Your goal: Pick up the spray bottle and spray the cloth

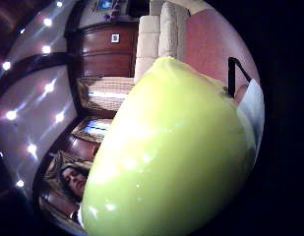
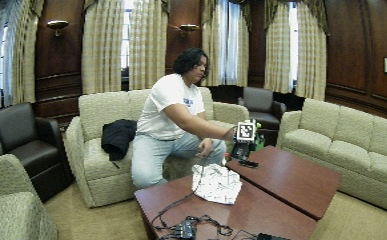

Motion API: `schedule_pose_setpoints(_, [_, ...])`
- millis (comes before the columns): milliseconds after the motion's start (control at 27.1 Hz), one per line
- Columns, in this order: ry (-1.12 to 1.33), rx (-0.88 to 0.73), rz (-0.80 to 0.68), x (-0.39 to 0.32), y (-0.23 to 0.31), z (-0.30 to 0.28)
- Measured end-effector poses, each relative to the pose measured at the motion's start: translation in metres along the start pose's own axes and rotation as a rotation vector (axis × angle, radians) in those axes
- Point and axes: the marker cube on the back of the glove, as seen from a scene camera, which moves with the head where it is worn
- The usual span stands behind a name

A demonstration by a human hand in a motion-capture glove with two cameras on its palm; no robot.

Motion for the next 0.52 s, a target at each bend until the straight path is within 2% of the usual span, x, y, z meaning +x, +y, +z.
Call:
schedule_pose_setpoints(148, [-0.085,0.022,-0.016,0.012,-0.003,0.037])
schedule_pose_setpoints(295, [-0.054,0.096,-0.057,0.029,-0.005,0.072])
schedule_pose_setpoints(443, [-0.080,-0.019,-0.095,0.043,0.025,0.096])
schedule_pose_setpoints(517, [-0.087,-0.004,-0.100,0.050,0.030,0.100])
